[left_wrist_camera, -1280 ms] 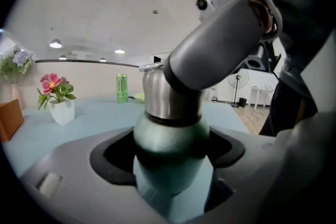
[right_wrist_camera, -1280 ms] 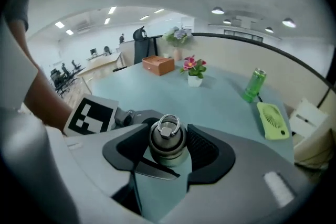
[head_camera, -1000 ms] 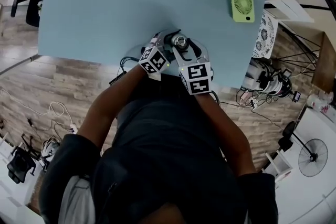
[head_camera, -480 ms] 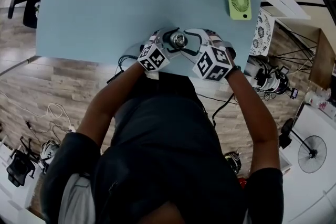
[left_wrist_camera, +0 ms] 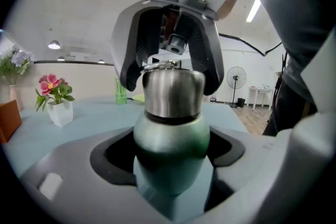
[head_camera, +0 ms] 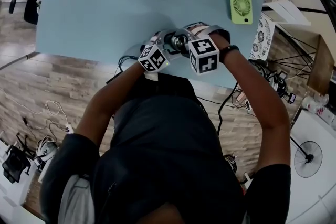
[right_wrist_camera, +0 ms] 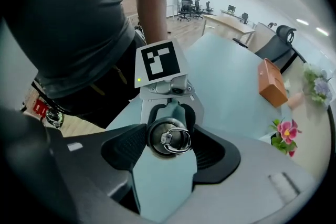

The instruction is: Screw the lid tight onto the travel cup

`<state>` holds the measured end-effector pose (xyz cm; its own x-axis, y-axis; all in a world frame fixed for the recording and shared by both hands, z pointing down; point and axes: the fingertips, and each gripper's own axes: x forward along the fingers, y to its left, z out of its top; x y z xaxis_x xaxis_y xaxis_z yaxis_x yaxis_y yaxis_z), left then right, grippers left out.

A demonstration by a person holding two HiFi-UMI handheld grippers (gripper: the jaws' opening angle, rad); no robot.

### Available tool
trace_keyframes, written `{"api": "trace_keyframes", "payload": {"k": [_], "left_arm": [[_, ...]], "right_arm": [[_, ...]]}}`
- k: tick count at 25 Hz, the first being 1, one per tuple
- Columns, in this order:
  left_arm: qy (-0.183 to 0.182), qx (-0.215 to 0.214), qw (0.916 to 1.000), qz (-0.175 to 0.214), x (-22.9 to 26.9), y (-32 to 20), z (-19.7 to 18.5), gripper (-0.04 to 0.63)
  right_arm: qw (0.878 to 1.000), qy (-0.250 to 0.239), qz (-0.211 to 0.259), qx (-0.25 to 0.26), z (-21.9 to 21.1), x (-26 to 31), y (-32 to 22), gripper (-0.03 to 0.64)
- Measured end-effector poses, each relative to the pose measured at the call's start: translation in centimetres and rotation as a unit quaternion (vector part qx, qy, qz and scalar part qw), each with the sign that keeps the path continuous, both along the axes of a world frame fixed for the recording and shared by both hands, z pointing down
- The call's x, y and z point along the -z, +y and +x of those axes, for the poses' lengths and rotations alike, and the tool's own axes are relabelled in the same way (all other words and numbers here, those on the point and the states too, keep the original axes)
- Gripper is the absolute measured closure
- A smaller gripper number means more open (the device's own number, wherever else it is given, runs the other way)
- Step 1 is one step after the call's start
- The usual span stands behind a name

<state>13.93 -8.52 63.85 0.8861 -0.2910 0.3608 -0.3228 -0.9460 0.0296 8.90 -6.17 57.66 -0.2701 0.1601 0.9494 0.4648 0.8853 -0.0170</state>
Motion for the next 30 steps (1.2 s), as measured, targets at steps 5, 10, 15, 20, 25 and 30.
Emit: {"api": "trace_keyframes", "payload": {"k": [5,10,15,20,25,30], "left_arm": [[-0.001,-0.001,1.0000,0.000,0.0,0.1,0.0,0.176],[-0.001,0.000,1.0000,-0.001,0.0,0.2,-0.1,0.176],[-0.001,0.002,1.0000,0.001,-0.1,0.0,-0.1,0.176],[-0.002,0.002,1.0000,0.000,0.0,0.1,-0.1,0.176],[-0.002,0.004,1.0000,0.004,-0.1,-0.1,-0.1,0.176],[-0.006,0.000,1.0000,-0.001,-0.1,0.5,-0.2,0.176]], "right_arm": [[0.996,-0.025,-0.018,-0.078,-0.1,0.1,-0.3,0.353],[0.967,-0.071,-0.036,-0.243,-0.3,0.3,-1.1,0.354],[0.904,-0.122,-0.029,-0.408,-0.3,0.3,-2.0,0.354],[0.825,-0.169,-0.006,-0.540,0.1,0.6,-2.6,0.354],[0.756,-0.189,0.031,-0.626,0.5,1.2,-3.3,0.354],[0.732,-0.203,0.033,-0.649,0.5,1.2,-2.8,0.353]]}}
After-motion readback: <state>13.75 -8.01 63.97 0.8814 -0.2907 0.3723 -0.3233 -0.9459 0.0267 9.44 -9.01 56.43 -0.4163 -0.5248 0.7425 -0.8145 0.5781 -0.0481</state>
